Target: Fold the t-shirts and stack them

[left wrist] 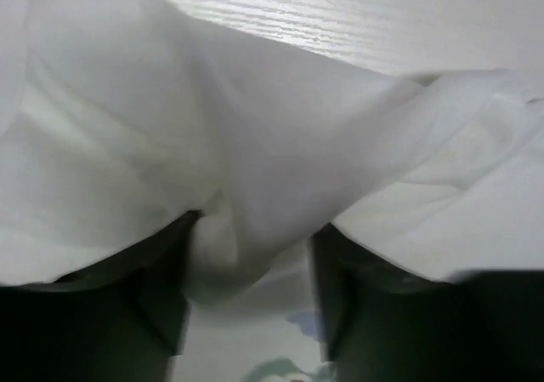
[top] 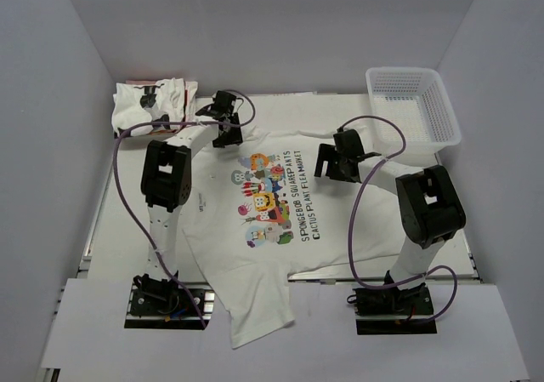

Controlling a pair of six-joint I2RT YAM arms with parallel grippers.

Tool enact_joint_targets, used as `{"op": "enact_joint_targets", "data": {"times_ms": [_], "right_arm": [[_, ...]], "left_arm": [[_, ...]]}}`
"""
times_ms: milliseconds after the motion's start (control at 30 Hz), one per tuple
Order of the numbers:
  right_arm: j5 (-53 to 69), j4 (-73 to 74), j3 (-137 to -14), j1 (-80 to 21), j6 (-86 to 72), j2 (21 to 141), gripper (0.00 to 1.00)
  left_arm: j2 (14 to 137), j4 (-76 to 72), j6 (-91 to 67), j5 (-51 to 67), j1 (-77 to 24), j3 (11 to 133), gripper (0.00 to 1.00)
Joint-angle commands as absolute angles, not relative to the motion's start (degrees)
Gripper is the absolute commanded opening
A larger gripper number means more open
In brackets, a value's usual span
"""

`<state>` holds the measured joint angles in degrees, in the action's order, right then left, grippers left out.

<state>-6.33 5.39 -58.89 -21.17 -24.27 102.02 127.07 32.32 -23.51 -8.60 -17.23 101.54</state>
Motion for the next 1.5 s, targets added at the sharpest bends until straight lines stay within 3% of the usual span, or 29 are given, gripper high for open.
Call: {"op": "enact_joint_targets", "data": {"times_ms": [0, 33, 67, 467, 533, 567, 600, 633, 733, 767, 833, 900, 1067, 1167, 1367, 1467], "right_arm": [[-5.01, 4.66, -56.52, -21.09, -25.84, 100.64, 0.90], [-4.75, 5.01, -56.17, -21.09, -25.93, 100.55, 0.90], [-4.75, 5.01, -55.90, -20.92, -25.75, 100.11, 0.90], [-3.52, 5.54, -55.37, -21.18, -25.05, 101.86, 0.90], [-3.25, 5.54, -55.63, -21.27, -25.05, 102.13, 0.90], [-2.73, 5.62, -55.81, -21.18, -24.96, 102.22, 0.90], [-2.55, 5.54, -55.98, -21.09, -24.96, 102.22, 0.90], [-2.03, 5.36, -55.99, -21.18, -24.70, 102.39, 0.90], [-1.50, 5.18, -55.72, -21.18, -24.70, 102.83, 0.90], [-1.49, 5.19, -55.64, -21.18, -24.52, 102.92, 0.90], [-0.97, 5.27, -55.11, -21.27, -24.35, 101.79, 0.90], [-0.62, 4.75, -54.06, -21.18, -24.17, 101.08, 0.90], [-1.49, 4.13, -51.59, -21.36, -24.17, 94.67, 0.90], [-2.55, 5.18, -49.67, -21.44, -23.91, 90.63, 0.90], [-7.37, 9.31, -46.06, -21.53, -25.22, 85.52, 0.90], [-9.40, 10.72, -44.21, -21.18, -25.75, 84.38, 0.90]], "left_arm": [[130.24, 35.24, -20.92, -9.84, -17.49, 107.30, 0.55], [130.95, 35.94, -20.92, -10.71, -17.49, 109.14, 0.38], [131.48, 37.69, -20.92, -11.85, -17.49, 112.47, 0.00], [128.14, 30.08, -17.23, -12.57, -15.91, 116.97, 0.00], [132.42, 27.96, -16.00, -13.62, -15.91, 122.65, 0.06], [134.54, 26.64, -16.00, -17.71, -15.91, 125.13, 0.14], [136.91, 24.54, -15.47, -20.28, -15.91, 128.03, 0.64], [142.50, 23.65, -14.60, -22.13, -15.91, 134.84, 0.98], [148.88, 31.20, -17.04, -25.50, -15.29, 150.43, 1.00], [147.49, 29.63, -17.75, -24.79, -15.29, 147.68, 1.00], [136.62, 17.92, -18.28, -20.33, -15.29, 130.03, 1.00], [130.11, 13.02, -18.28, -18.29, -15.29, 120.11, 1.00], [120.26, 23.89, -18.28, -14.95, -16.52, 117.78, 1.00], [113.16, 31.01, -22.21, -9.24, -16.52, 109.02, 1.00], [95.82, 23.57, -27.76, -8.35, -17.05, 70.03, 1.00], [91.76, 23.55, -27.77, -9.14, -17.05, 63.39, 1.00]]}}
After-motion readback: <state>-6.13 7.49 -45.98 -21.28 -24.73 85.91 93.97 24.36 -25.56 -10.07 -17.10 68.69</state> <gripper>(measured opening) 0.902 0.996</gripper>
